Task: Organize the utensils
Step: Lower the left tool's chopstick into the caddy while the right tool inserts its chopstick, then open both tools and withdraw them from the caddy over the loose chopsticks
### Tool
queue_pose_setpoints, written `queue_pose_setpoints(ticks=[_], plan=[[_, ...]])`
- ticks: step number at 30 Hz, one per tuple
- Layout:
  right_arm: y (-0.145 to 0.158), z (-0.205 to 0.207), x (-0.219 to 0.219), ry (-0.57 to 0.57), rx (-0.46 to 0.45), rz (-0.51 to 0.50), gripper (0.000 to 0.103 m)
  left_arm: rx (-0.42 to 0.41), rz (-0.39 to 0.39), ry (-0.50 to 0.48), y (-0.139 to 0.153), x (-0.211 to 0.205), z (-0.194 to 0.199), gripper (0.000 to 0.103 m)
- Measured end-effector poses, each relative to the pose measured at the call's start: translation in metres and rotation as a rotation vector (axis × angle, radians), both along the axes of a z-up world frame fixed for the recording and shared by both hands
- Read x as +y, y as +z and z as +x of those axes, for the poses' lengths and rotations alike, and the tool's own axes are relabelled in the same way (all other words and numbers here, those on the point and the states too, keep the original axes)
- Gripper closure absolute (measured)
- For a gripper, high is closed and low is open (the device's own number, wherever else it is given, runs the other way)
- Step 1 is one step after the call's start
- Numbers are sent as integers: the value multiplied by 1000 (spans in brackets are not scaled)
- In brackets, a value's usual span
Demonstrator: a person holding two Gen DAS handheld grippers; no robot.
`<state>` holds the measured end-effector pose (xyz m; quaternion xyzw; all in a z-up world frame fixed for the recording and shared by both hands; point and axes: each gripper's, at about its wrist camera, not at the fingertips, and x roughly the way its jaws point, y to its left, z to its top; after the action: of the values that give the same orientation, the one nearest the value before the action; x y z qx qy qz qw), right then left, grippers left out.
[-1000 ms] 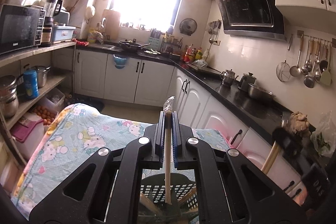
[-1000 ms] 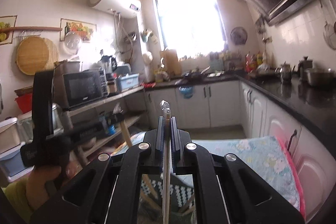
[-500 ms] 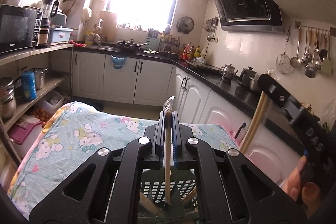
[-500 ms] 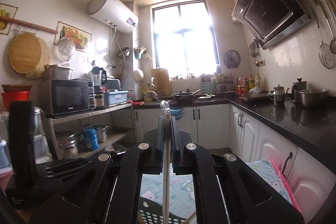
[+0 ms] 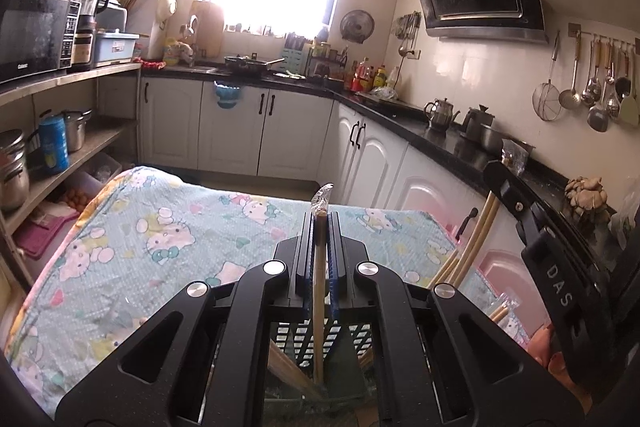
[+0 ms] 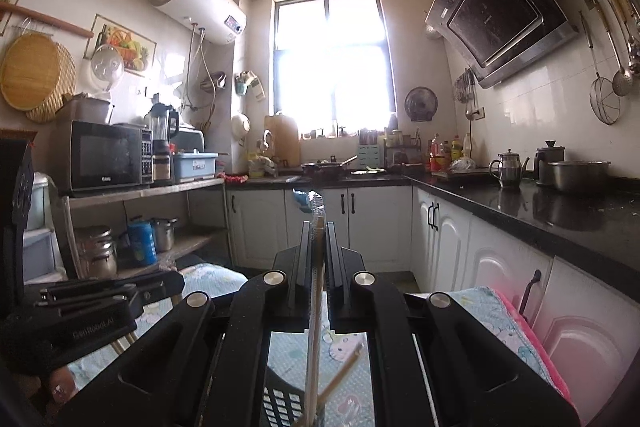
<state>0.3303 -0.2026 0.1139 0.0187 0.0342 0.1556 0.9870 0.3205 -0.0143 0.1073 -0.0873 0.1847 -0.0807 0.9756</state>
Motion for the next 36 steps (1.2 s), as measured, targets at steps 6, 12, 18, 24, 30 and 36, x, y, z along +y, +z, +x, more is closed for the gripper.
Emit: queue_pose_setpoints(ticks=[6, 12, 18, 24, 30, 36], plan=[[-9, -8, -4, 15, 31, 5, 97, 42, 20, 5, -10, -2, 3, 101], [-12, -15, -8, 20, 78, 13, 96, 56, 24, -7, -11, -3, 0, 101], [-11, -24, -12, 40, 115, 28, 96, 74, 24, -19, -10, -3, -4, 101], [-10, -25, -14, 43, 206, 30, 82, 97, 12, -30, -9, -2, -11, 99], [-10, -32, -13, 43, 244, 26, 72, 114, 12, -41, -7, -2, -21, 89], [-10, -40, -16, 39, 271, 28, 60, 138, -8, -64, -8, 0, -31, 69]])
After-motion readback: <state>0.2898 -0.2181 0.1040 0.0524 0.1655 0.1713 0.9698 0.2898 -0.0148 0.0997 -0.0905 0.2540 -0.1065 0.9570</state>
